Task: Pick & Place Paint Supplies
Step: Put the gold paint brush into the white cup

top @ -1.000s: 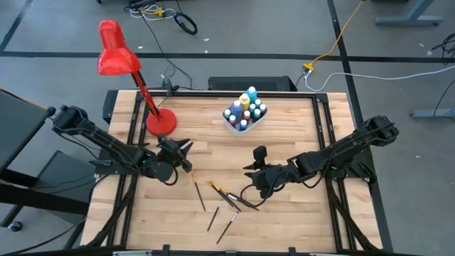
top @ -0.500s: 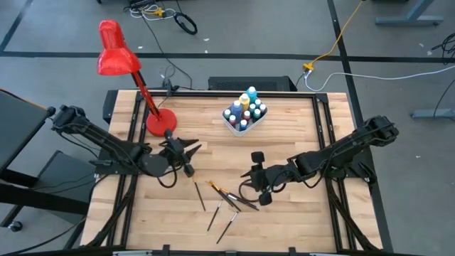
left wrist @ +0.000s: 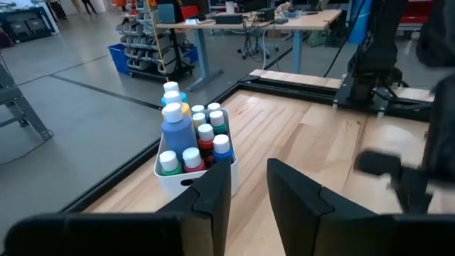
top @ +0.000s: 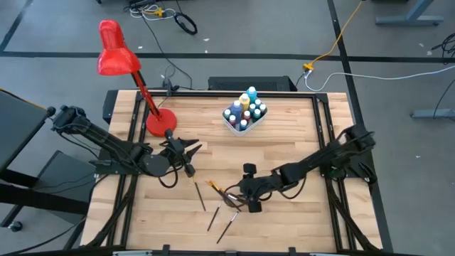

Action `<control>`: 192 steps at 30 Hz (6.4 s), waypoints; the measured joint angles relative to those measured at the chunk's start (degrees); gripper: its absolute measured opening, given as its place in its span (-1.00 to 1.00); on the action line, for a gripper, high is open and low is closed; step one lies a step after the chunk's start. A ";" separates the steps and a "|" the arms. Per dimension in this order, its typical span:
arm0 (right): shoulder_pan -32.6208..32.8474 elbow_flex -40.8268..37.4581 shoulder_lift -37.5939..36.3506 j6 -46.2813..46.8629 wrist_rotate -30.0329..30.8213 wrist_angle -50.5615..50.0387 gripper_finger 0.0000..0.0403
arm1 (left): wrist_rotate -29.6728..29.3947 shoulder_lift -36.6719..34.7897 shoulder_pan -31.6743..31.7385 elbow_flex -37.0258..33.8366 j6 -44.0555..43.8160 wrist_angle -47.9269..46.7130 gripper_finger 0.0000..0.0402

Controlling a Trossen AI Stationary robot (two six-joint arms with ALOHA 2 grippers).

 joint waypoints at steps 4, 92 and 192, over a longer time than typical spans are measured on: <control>-1.71 0.01 4.99 -0.51 -0.05 7.32 -0.11 | -0.19 0.00 0.00 0.00 -0.89 0.05 -0.49; -1.88 -12.38 -19.94 -20.79 8.27 43.79 -1.00 | 33.19 27.45 5.78 3.73 23.39 48.62 -0.34; -2.51 -12.32 -14.90 7.91 -2.03 17.56 -0.21 | 9.90 -23.27 -15.78 6.88 -9.54 -40.47 -0.91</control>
